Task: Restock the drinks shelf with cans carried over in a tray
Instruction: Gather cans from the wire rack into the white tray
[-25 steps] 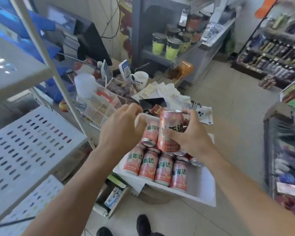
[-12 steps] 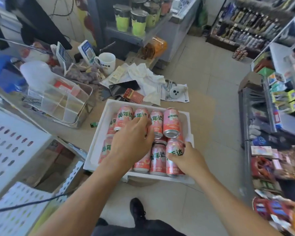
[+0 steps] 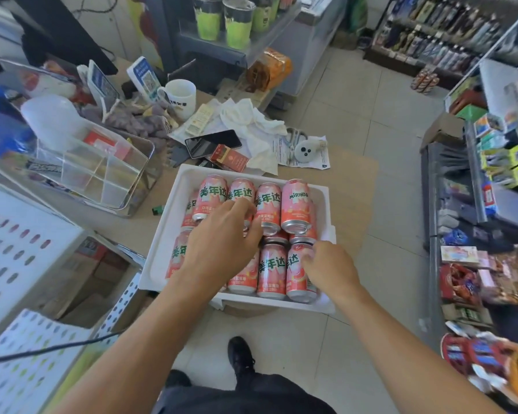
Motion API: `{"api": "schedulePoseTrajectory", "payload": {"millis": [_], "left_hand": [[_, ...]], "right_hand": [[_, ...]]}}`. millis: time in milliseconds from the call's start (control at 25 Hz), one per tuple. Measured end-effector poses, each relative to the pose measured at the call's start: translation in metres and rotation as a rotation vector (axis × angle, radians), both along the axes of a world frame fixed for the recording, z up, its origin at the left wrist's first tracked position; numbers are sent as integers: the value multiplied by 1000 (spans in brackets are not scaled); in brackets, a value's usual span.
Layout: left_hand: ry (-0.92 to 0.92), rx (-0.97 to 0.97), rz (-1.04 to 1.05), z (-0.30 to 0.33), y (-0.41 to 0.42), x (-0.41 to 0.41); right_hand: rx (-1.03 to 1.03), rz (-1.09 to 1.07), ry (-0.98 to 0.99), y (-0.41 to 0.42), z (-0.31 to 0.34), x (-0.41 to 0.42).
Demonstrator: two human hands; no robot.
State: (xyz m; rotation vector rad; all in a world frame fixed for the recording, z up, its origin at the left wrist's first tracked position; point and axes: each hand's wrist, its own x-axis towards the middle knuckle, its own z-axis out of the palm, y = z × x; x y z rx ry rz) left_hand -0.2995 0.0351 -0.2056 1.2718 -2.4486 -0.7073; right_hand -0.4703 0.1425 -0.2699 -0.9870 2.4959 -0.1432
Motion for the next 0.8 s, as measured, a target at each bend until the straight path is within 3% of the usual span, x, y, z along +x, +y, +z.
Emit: {"api": "schedulePoseTrajectory", "payload": {"millis": [360,600,800], "left_hand": [[-24,-19,92,4,-11,17],[-42,-97,260,22,-17,48],[-8,-151,522,41,-16,96]], "right_hand": [[-278,148,-96,-25,28,21],[-448,444,-15,-62,52,48],[-677,740,57,-104,77,91]]}}
